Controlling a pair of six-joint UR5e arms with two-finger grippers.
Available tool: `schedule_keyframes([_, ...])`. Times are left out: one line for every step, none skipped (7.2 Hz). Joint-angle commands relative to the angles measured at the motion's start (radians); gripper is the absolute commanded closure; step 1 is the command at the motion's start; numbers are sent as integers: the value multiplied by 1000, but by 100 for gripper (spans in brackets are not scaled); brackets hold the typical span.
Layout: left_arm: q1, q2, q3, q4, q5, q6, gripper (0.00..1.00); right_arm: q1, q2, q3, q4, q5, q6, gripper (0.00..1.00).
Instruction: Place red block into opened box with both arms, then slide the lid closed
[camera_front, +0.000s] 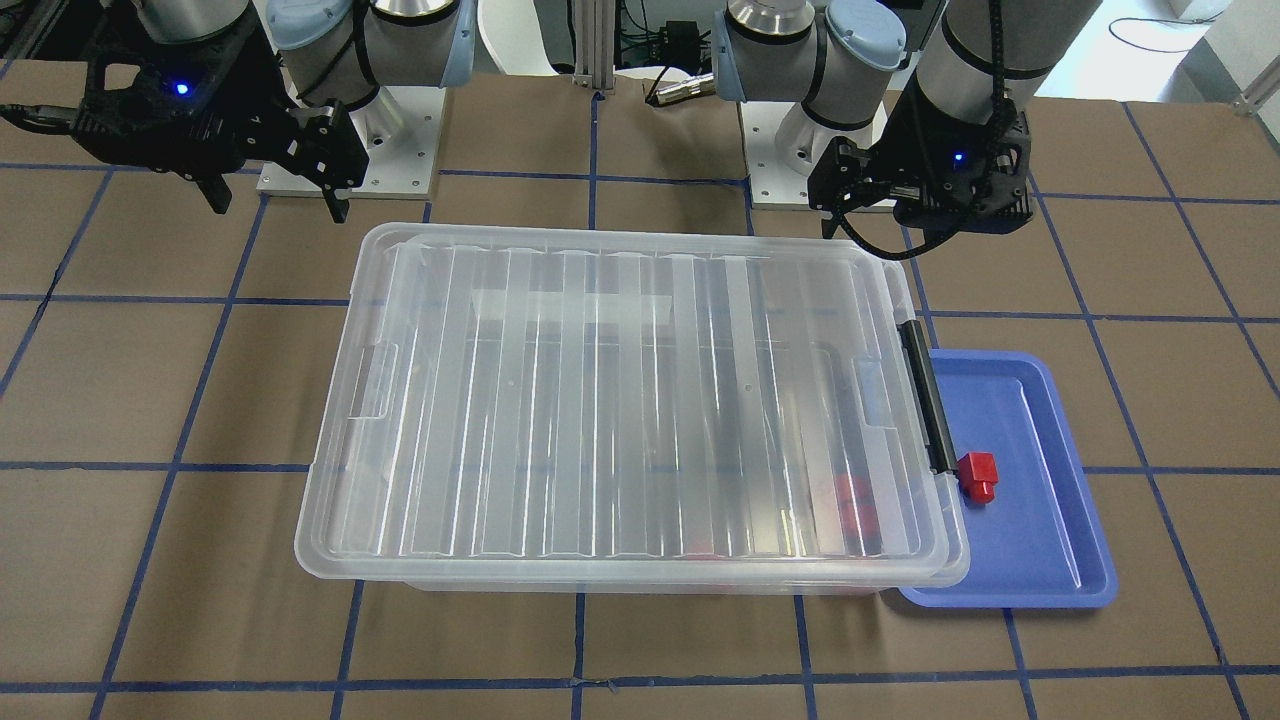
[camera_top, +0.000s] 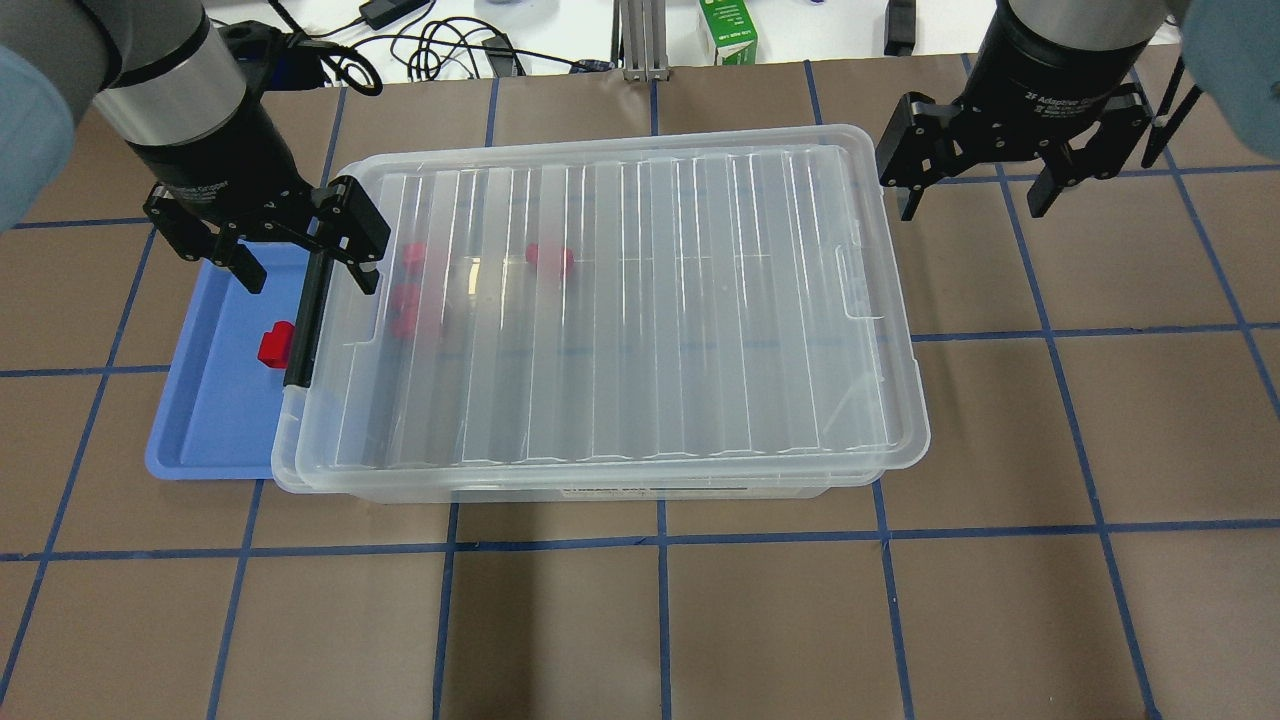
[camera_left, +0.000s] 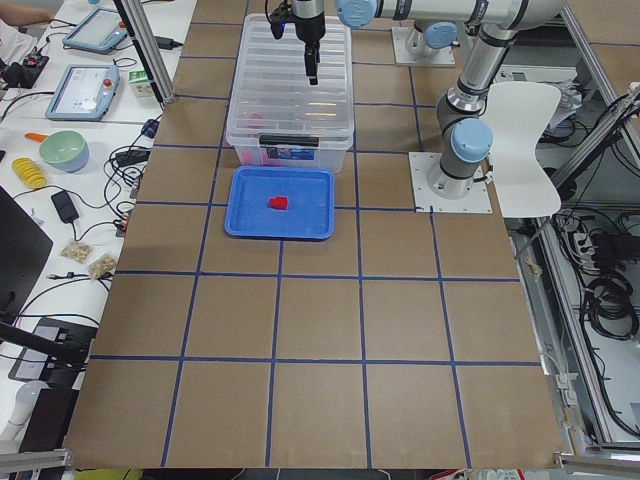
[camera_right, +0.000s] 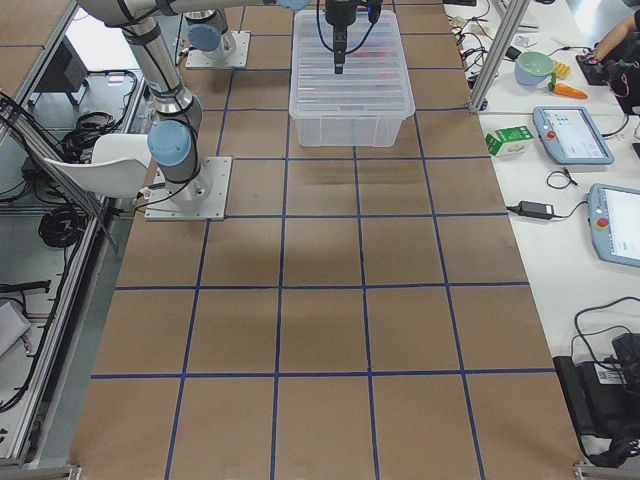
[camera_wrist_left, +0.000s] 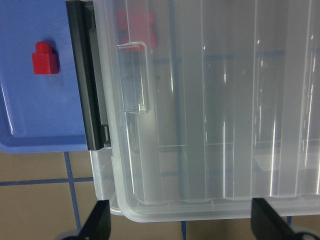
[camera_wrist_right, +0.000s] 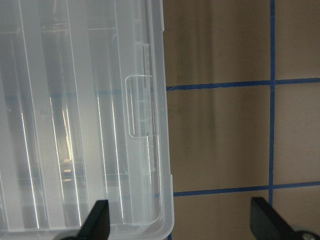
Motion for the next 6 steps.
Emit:
schedule_keyframes([0,1,0,-1,1,0,0,0,0,0,0,0,-2,0])
schedule_keyframes([0,1,0,0,0,0,0,0,0,0,2,-2,-2,0])
schedule_keyframes([0,4,0,0,1,3,0,0,0,0,0,1,-2,0])
schedule_keyframes([0,8,0,-1,1,5,0,-3,0,0,2,0,-9,0])
schedule_keyframes([0,8,1,-4,0,-1,0,-11,0,0,0,0,-14,0])
schedule_keyframes([0,13,7,2,3,-1,0,-15,0,0,-3,2,-17,0])
